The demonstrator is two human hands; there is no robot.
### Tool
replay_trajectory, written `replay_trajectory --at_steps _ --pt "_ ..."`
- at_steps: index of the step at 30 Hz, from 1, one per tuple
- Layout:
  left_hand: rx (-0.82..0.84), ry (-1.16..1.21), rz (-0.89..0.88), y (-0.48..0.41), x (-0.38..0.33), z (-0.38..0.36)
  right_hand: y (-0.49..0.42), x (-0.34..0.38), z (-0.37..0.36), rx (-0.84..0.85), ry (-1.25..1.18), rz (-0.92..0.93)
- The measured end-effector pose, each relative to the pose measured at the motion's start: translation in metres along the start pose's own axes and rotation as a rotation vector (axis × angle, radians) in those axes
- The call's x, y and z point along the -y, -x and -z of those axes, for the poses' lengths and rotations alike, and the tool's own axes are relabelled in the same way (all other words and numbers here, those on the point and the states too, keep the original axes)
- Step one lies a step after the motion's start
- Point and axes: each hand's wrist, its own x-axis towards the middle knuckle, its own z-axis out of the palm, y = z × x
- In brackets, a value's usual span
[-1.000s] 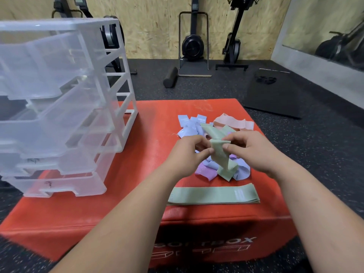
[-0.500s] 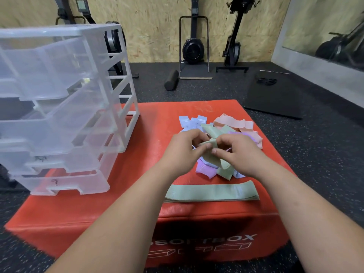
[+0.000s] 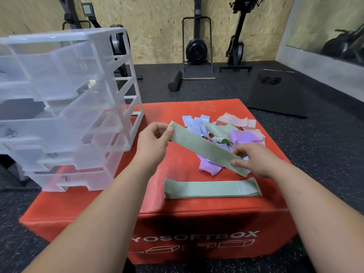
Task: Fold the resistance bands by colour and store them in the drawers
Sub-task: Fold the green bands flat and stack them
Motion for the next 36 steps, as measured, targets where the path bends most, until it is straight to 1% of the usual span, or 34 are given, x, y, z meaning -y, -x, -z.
replay_trajectory --at_steps 2,6,11,13,15,18,22,29,33,36 --pt "-0.002 -0.001 0.034 -0.001 0.005 0.009 0.003 -0.006 0.005 -0.005 0.005 -0.009" --pt "0.086 -0.106 0.089 0.003 0.013 0.021 0.009 -0.013 0.015 -0.013 -0.02 -0.017" --pt "0.192 -0.257 0.271 0.009 0.02 0.032 0.025 -0.022 0.025 -0.009 -0.229 -0.065" --pt "0.234 -0.297 0.302 0.011 0.022 0.036 0.029 -0.025 0.025 0.007 -0.311 -0.094" --pt "0.254 -0.333 0.296 0.015 0.02 0.039 0.032 -0.028 0.024 0.017 -0.361 -0.121" --pt "0.326 -0.42 0.296 0.021 0.021 0.041 0.035 -0.033 0.022 0.018 -0.304 -0.152" --pt "0.418 -0.551 0.282 0.026 0.028 0.042 0.037 -0.035 0.015 0.084 -0.285 -0.187" --pt "0.468 -0.784 0.2 0.029 0.032 0.037 0.035 -0.031 0.009 0.061 -0.145 -0.177" --pt "0.516 -0.969 0.071 0.032 0.034 0.032 0.033 -0.03 0.003 0.075 -0.06 -0.185" --pt "0.555 -1.043 0.013 0.035 0.037 0.028 0.032 -0.027 -0.001 0.08 0.038 -0.187"
